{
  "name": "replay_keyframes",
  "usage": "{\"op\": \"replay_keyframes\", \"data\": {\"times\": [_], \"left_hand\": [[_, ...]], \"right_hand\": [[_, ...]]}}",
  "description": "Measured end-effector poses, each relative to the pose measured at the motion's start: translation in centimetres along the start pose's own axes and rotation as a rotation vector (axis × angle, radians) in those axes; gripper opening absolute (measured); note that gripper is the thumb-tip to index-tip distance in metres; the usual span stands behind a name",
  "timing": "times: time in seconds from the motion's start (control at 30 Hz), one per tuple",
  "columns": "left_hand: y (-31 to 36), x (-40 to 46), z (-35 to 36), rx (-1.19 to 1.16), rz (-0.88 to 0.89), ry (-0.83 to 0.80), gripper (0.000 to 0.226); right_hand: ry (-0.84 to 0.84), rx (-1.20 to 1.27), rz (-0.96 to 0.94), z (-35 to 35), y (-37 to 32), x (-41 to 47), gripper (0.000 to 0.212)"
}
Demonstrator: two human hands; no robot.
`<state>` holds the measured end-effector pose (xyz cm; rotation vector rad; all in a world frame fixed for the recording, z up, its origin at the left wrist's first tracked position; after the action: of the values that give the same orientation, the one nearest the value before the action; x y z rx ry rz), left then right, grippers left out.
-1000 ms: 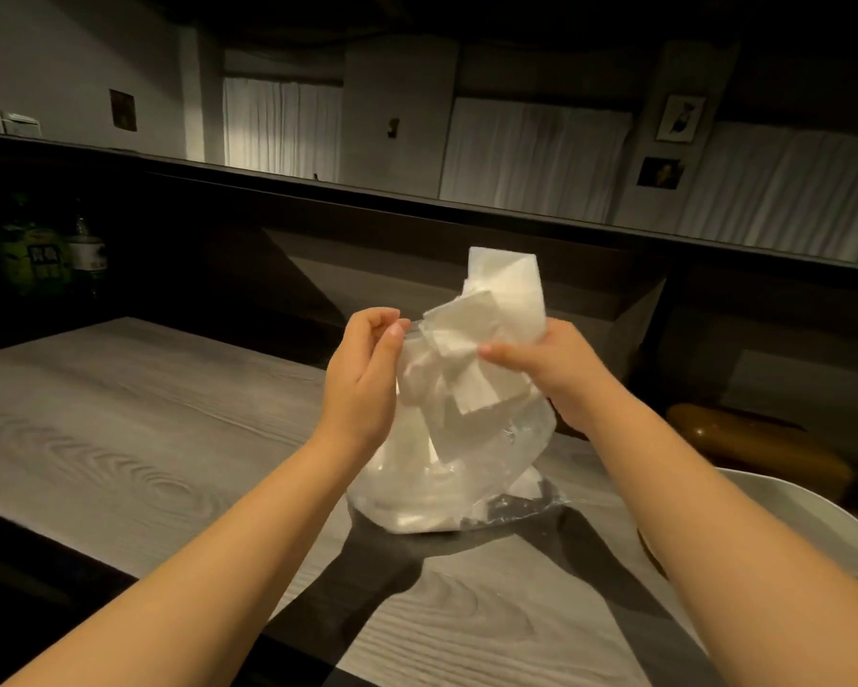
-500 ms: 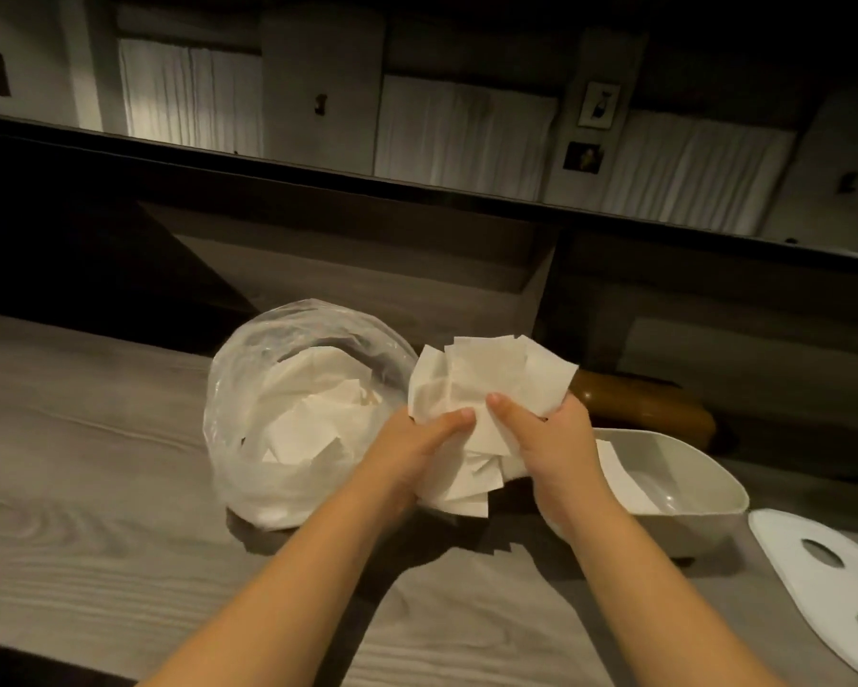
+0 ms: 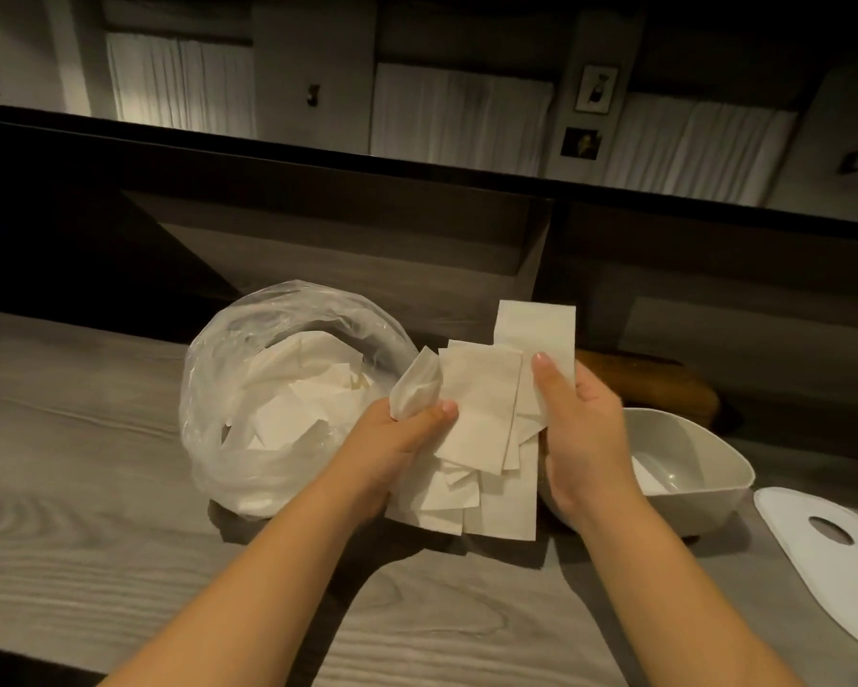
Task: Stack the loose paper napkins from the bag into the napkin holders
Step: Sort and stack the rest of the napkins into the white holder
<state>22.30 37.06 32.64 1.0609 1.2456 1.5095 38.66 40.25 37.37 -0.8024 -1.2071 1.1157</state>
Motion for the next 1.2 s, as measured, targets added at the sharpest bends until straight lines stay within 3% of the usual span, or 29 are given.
{"op": "replay_keyframes", "data": {"times": [0.13,0.2,0.33,0.5,0.67,0.8,0.9,1.03,1.13,1.2], "left_hand": [[-0.4,0.0,0.1,-0.039,-0.031,0.015,0.016],[-0.6,0.1,0.3,-0.08,-0.047,0.037,0.014],[-1.3,0.4,0.4,-0.128,-0.071,0.094,0.022],[-1.6,0.4,0.9,-0.117,-0.044,0.051,0.002],[-1.9,-0.1,1.9,-0.071,-0.133,-0.097,0.017],[-1.9,-0.7,2.4,-0.19,-0.261,-0.179,0.035],[-2.1,-0.6,2.2,-0.124,-0.24,-0.195,0.03],[-2.2,-0.2,1.7,-0.011,-0.16,-0.129,0.026],[-2.2,0.0,1.6,-0.14,-0.154,-0.087,0.009],[-2.1,0.1,1.9,-0.23,-0.168,-0.063,0.013]], "right_hand": [[0.138,-0.083,-0.223,-2.4,-2.8,0.1,0.008],[0.158,-0.032,-0.228,-2.9,-3.2,0.2,0.01],[0.03,0.218,-0.082,-1.9,-2.7,0.0,0.011],[-0.168,0.408,-0.07,-1.5,-4.1,-0.5,0.019],[-0.057,-0.313,-0.211,-1.3,-2.3,-0.3,0.004],[-0.046,-0.523,-0.242,-1.4,-1.2,0.0,0.004],[-0.05,-0.568,-0.218,-1.4,-0.6,0.2,0.005],[0.105,-0.585,-0.344,-2.4,-2.5,0.3,0.011],[0.034,-0.215,-0.109,-2.4,-2.2,0.4,0.01],[-0.056,-0.248,-0.014,-1.3,-0.8,-0.2,0.009]]}}
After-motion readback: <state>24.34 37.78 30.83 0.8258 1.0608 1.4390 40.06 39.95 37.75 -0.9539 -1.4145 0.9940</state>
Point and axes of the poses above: each hand's wrist, its own x-axis towards the middle knuckle, its own z-axis out of the palm, y = z × x, the point moved 6 cm from there along x, towards the middle knuckle, and after that the axes turned 4 degrees about y, right-handed, at the moved point
